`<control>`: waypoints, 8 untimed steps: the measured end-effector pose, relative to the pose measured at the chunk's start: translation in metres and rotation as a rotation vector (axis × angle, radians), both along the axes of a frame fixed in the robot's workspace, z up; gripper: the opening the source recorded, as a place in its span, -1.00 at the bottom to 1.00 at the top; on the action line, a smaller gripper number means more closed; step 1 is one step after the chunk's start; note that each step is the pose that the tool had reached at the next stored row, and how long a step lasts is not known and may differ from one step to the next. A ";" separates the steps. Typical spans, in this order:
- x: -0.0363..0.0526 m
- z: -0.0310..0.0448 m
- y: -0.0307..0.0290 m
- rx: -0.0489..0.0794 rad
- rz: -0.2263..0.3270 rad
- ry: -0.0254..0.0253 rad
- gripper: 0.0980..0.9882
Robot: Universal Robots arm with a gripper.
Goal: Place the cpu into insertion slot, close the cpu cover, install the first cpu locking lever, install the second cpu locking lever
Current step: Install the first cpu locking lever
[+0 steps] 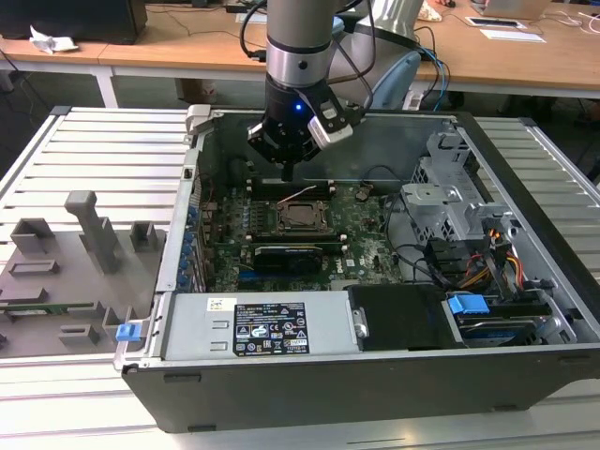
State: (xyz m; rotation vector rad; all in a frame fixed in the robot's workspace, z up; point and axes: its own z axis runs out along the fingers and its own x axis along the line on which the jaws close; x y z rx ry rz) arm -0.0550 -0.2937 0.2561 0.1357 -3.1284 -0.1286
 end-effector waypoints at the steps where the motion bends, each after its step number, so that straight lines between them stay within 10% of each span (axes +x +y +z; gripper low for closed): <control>1: 0.0000 0.0000 0.0000 0.000 0.000 0.0000 -0.98; 8: 0.0000 -0.0011 0.0000 0.008 0.000 0.0001 -0.98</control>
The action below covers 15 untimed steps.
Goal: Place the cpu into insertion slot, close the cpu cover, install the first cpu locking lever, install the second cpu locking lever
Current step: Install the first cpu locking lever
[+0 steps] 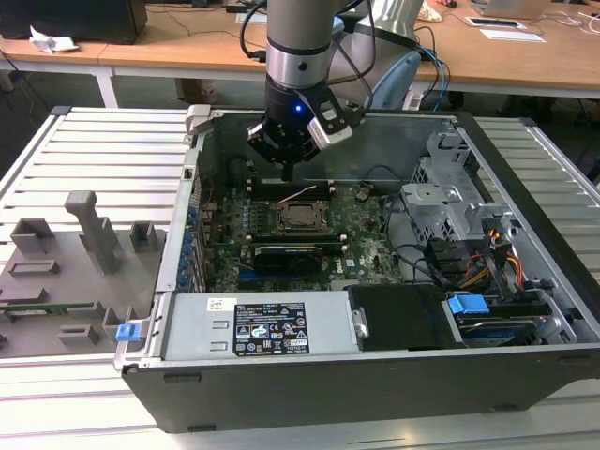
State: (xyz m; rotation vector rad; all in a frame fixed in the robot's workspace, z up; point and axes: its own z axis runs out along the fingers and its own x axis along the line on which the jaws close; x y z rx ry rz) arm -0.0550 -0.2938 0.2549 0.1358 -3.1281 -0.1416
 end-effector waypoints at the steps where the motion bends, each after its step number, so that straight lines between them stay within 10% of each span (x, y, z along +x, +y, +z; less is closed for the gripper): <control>1: 0.0000 0.0000 0.0000 0.000 0.000 0.0000 -0.98; 15: 0.0000 -0.0006 0.0000 0.006 0.000 0.0000 -0.98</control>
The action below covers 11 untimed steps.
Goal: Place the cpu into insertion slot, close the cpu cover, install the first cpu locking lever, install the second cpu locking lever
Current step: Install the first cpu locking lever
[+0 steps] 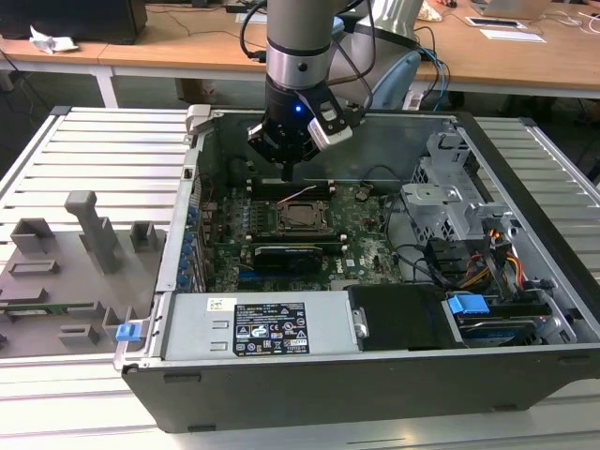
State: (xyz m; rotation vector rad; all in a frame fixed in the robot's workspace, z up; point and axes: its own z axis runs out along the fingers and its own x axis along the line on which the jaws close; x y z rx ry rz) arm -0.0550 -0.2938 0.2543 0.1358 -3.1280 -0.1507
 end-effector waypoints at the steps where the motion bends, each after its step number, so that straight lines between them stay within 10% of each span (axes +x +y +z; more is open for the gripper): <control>1: 0.0000 0.0000 0.0000 0.000 0.000 0.0000 -0.98; 11: 0.0006 -0.0053 0.0000 0.001 0.000 0.0000 -0.98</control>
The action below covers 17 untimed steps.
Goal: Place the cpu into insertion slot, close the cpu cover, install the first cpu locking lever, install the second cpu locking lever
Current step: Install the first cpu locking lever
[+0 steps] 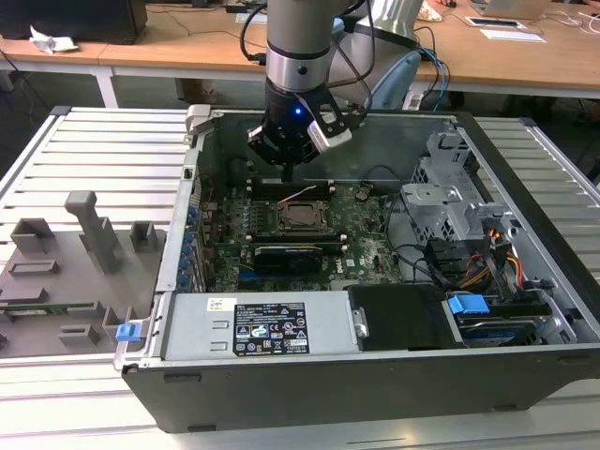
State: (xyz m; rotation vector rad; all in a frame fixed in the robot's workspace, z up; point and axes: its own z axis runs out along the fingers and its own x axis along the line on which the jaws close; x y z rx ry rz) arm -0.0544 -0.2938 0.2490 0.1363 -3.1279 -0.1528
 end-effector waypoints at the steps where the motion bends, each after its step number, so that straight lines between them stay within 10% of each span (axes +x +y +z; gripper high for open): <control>1: 0.0004 -0.0014 0.0000 0.000 0.000 0.0000 -0.98; 17: 0.0148 -0.0174 0.0022 0.000 -0.001 -0.0010 -0.98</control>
